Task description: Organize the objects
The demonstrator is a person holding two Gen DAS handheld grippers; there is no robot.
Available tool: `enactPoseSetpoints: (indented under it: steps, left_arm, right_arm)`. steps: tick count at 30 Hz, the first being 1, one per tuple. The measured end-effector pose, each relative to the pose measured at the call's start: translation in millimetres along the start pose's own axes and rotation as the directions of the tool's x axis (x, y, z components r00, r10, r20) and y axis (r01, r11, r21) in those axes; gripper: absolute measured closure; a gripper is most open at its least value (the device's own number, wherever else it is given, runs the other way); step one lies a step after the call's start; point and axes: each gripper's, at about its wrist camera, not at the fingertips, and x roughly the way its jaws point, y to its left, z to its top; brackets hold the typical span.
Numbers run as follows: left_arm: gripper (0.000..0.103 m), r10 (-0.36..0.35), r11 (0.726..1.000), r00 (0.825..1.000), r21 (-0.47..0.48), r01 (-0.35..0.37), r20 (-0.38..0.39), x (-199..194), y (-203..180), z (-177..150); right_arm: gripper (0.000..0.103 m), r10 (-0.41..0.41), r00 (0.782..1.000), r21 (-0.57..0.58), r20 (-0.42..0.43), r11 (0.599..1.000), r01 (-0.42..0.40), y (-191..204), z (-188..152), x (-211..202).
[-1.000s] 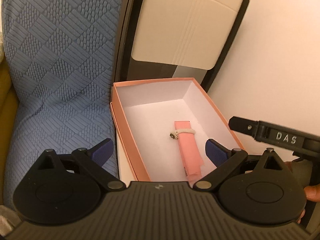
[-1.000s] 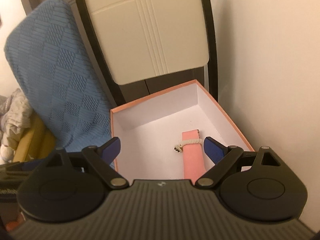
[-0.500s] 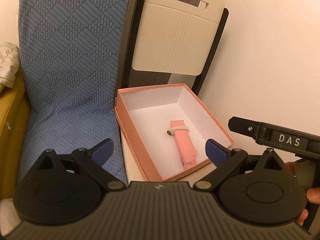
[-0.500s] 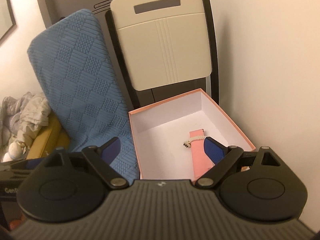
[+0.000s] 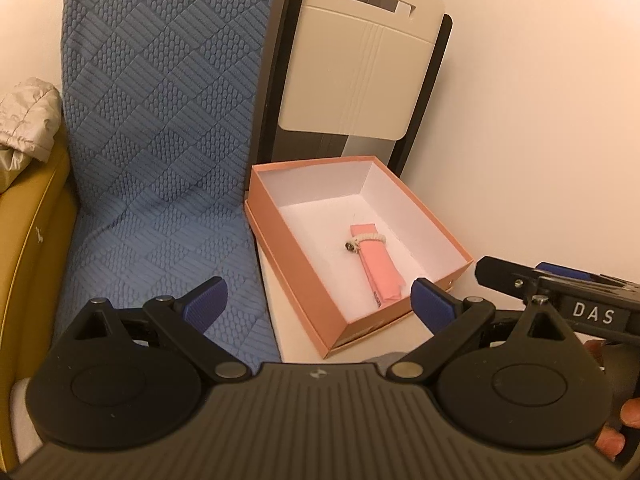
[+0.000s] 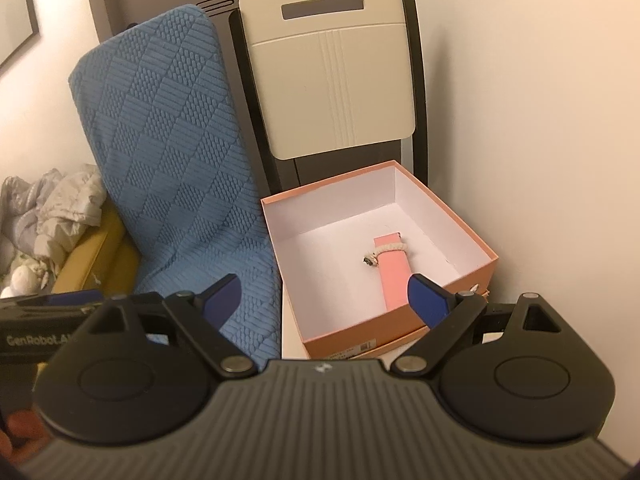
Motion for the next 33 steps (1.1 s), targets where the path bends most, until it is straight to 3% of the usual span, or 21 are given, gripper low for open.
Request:
enactPoseSetpoints:
  steps: [33]
  left_arm:
    - [0.003,0.006,0.999,1.0,0.031,-0.005,-0.022,-16,9,-31]
  right_arm:
    - [0.011,-0.058,0.998,-0.046,0.016,0.997,0.058,10,-33,-22]
